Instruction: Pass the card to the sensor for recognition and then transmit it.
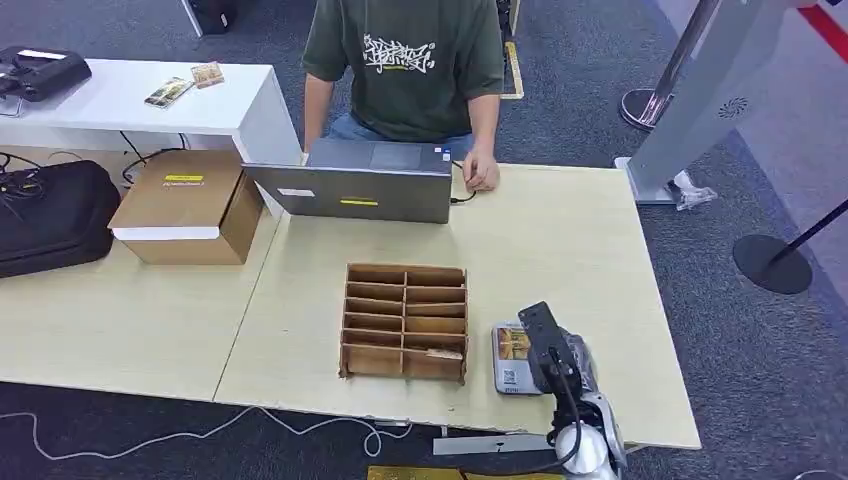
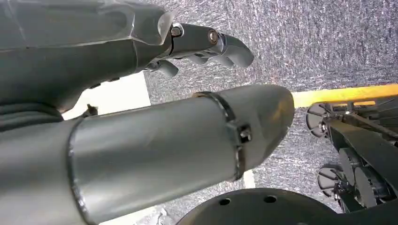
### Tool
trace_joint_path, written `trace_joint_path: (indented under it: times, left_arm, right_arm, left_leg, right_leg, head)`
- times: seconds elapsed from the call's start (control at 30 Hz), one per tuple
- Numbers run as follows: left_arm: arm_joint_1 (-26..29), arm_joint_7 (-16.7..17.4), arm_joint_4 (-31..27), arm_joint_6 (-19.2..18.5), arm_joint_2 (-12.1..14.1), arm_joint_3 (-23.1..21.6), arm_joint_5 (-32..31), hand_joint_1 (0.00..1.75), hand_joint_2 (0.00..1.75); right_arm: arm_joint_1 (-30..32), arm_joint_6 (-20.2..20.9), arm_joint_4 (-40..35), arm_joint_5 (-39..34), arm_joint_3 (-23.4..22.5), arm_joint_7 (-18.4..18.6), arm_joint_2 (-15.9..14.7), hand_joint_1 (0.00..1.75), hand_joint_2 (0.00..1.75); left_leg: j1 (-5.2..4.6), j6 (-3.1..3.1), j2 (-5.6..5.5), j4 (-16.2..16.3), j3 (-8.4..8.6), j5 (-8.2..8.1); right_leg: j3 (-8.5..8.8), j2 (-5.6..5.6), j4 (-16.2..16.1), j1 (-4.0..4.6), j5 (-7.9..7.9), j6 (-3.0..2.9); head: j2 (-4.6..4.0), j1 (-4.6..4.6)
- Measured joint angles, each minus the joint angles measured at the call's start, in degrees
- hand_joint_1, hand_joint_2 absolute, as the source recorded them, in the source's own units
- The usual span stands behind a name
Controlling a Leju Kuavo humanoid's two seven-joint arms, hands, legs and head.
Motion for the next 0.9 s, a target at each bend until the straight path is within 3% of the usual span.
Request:
trace_joint_path:
  times: [0.2, 0.57, 0.9]
  left_arm:
    - [0.0, 0.0, 0.0, 0.1, 0.0, 0.0, 0.5, 0.00, 0.00]
    - [0.1, -0.3, 0.0, 0.2, -0.1, 0.0, 1.8, 0.00, 0.00]
    - [0.5, -1.2, 0.0, 0.3, -0.3, 0.0, 2.8, 0.00, 0.00]
  right_arm:
    - [0.0, -0.3, -0.1, -0.2, 0.7, -0.8, 0.0, 1.75, 1.75]
    - [0.5, -7.9, -5.1, -4.0, 0.5, -5.7, 0.0, 1.75, 1.75]
    - [3.2, -13.3, -15.4, -7.6, -2.5, -10.1, 0.0, 1.75, 1.75]
  left_leg:
    - [0.00, 0.00, 0.00, 0.0, 0.00, 0.00]
    - [0.00, 0.00, 0.00, 0.0, -0.01, 0.00]
    - [-0.01, 0.00, -0.01, 0.0, -0.02, 0.00]
  right_leg:
    - [0.00, 0.00, 0.0, 0.00, 0.00, 0.00]
    - [-0.01, 0.00, 0.0, 0.00, 0.00, 0.00]
    - [-0.01, -0.01, 0.0, -0.01, 0.00, 0.00]
  head:
    - [0.00, 0.00]
    - [-0.02, 0.00]
    - [-0.02, 0.00]
